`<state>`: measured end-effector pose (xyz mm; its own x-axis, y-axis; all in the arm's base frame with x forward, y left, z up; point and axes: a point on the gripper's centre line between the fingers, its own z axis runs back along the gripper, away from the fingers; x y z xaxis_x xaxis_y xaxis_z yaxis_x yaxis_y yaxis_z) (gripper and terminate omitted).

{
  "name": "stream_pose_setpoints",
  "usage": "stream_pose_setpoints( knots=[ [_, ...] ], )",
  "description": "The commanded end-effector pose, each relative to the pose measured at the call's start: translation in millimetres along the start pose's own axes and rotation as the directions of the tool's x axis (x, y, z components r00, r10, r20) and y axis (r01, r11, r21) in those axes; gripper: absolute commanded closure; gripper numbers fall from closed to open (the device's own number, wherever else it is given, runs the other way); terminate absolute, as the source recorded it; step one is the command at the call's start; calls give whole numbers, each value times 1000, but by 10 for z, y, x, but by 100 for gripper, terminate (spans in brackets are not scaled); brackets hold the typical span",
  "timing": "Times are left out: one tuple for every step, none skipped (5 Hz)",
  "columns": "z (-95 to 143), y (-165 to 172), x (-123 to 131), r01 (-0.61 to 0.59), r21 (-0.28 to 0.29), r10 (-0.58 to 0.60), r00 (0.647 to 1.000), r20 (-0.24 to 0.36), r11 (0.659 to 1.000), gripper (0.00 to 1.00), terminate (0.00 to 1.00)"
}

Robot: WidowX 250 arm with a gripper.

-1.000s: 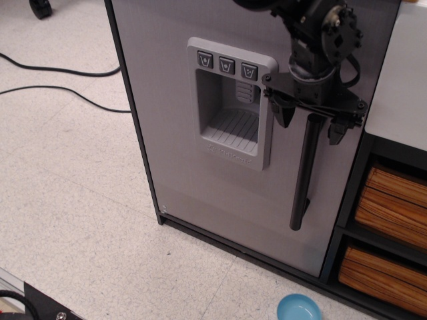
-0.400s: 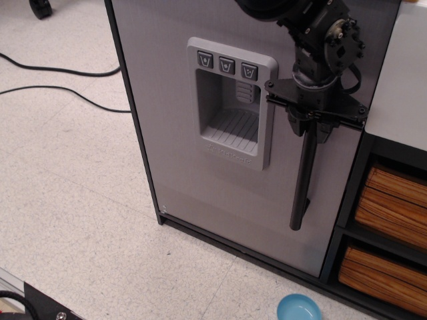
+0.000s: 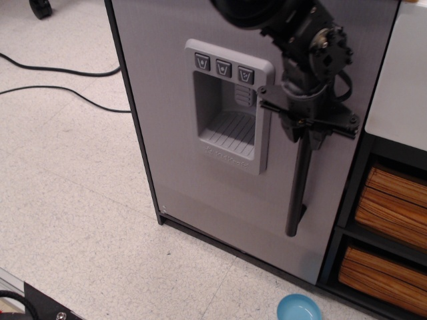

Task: Open fridge

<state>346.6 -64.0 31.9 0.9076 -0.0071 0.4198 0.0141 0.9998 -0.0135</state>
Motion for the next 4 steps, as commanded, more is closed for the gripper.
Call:
stream_pose_setpoints(
  knots=[
    [354, 234, -252, 27, -27, -26, 998, 52, 999, 100, 0],
    [452, 451, -398, 26, -55, -26, 1000, 3, 998, 100, 0],
    [566, 654, -522, 54, -53, -55, 998, -12, 997, 100, 0],
    [622, 849, -622, 54, -38, -58, 993, -100, 998, 0, 0]
  ],
)
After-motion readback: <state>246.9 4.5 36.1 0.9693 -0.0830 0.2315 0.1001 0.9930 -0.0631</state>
